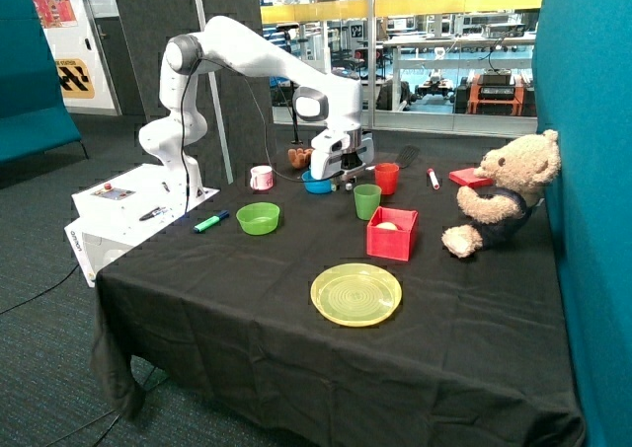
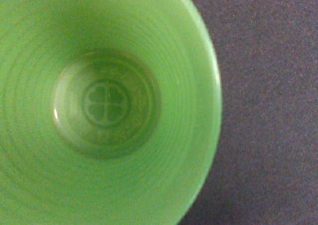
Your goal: Match the cups with the appropriate bowls
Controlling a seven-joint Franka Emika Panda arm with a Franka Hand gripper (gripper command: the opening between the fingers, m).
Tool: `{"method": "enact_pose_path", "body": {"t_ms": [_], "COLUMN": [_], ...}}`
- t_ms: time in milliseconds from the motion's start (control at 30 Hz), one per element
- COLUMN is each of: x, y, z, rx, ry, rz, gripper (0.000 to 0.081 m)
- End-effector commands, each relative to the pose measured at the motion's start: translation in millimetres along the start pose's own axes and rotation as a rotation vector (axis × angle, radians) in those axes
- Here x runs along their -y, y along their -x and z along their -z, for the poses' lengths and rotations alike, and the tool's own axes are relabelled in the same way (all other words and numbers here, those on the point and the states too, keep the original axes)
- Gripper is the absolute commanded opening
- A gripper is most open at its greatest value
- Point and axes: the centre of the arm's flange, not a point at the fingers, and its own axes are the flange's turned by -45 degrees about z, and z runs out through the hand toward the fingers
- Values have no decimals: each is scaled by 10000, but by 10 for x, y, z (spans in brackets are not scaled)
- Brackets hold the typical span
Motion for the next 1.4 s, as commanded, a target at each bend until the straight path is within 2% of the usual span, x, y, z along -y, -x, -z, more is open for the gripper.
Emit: {"method": "enact_pose_path", "body": {"t_ms": [0,33,200,233,300,400,467,700,900,933,1233,1367], "x": [-12,-1,42,63,94,117,131,160,180,183,209,223], "y": [-31,-45,-79,-91,-104,-112,-124,-160,-178,-176,-154,-155], "z": [-46,-40,-17,-9,2,6,0,-36,-127,-145,-271,-294], "rx": [-46,-46,-47,-47,-47,-47,-47,-47,-47,-47,-47,-47], "ry": [-46,-46,-46,-45,-45,-45,-45,-45,-45,-45,-45,-45], "rz": [25,66,188,247,301,330,284,310,273,319,387,442], "gripper": [501,474,574,525,489,493,528,503,511,538,517,553]}}
